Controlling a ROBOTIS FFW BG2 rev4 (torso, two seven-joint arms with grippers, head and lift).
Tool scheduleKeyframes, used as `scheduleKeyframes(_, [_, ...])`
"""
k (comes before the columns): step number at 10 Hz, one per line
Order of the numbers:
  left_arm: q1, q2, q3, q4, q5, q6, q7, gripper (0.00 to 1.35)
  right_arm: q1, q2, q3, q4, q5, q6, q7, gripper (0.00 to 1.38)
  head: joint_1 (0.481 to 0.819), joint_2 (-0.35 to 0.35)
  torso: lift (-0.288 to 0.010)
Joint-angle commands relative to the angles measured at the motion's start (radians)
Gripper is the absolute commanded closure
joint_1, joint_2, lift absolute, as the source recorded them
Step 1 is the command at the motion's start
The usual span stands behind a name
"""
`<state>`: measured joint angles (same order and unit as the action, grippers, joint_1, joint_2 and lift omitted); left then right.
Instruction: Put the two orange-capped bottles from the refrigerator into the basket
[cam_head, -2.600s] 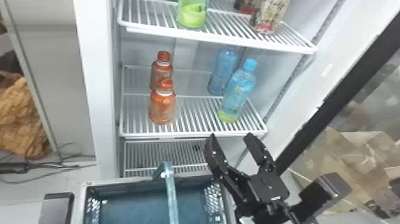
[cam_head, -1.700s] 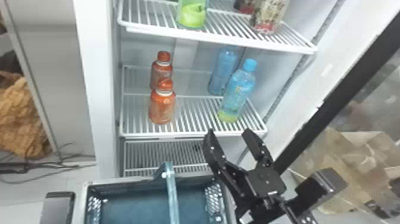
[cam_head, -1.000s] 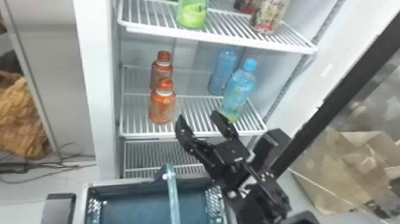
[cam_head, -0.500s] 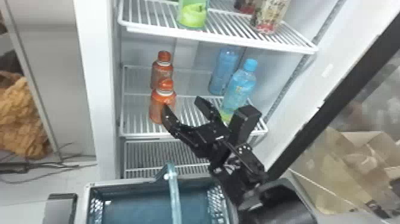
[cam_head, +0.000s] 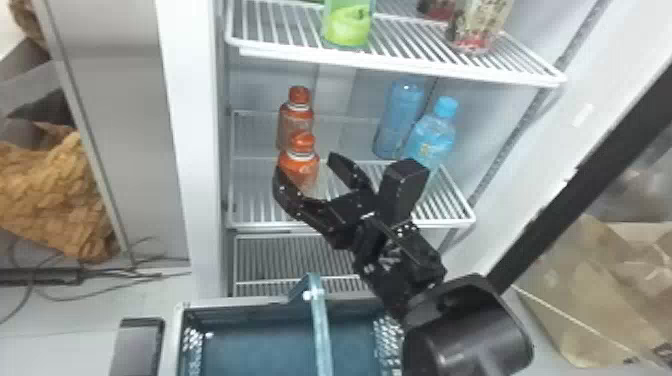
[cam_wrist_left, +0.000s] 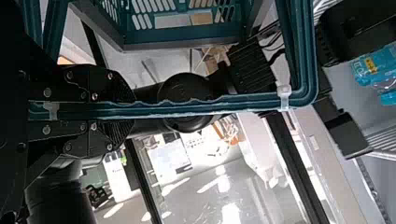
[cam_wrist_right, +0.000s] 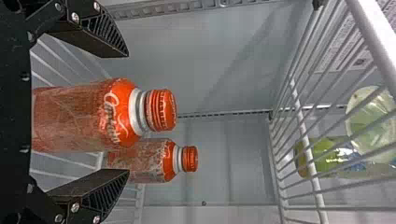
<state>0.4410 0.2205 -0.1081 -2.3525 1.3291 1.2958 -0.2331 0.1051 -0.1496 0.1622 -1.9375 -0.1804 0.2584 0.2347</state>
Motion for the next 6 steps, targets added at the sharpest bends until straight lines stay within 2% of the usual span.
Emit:
scheduleKeyframes(1, [-0.002, 0.0, -0.002, 0.0, 0.001, 0.0, 0.0, 1.19, -0.039, 0.001, 0.013, 0.037, 0.017, 0.009, 0.0, 0.19, 0.695, -0.264, -0.288])
scheduleKeyframes(2, [-0.002, 0.0, -0.002, 0.0, 0.003, 0.0, 0.0, 1.19, -0.054, 0.001, 0.019, 0.051, 0.033, 0.009, -0.002, 0.21, 0.695, -0.258, -0.288])
scheduleKeyframes(4, [-0.002, 0.0, -0.002, 0.0, 0.005, -0.002, 0.0, 1.19, -0.066, -0.001, 0.021, 0.056, 0.037, 0.034, -0.002, 0.75, 0.695, -0.25, -0.288])
scheduleKeyframes(5, [-0.002, 0.002, -0.002, 0.0, 0.005, -0.005, 0.0, 1.19, -0.061, -0.002, 0.021, 0.041, 0.035, 0.034, 0.0, 0.89, 0.695, -0.248, -0.288])
scheduleKeyframes(6, [-0.002, 0.002, -0.002, 0.0, 0.005, -0.005, 0.0, 1.19, -0.056, -0.002, 0.019, 0.027, 0.035, 0.031, 0.0, 0.89, 0.695, -0.248, -0.288])
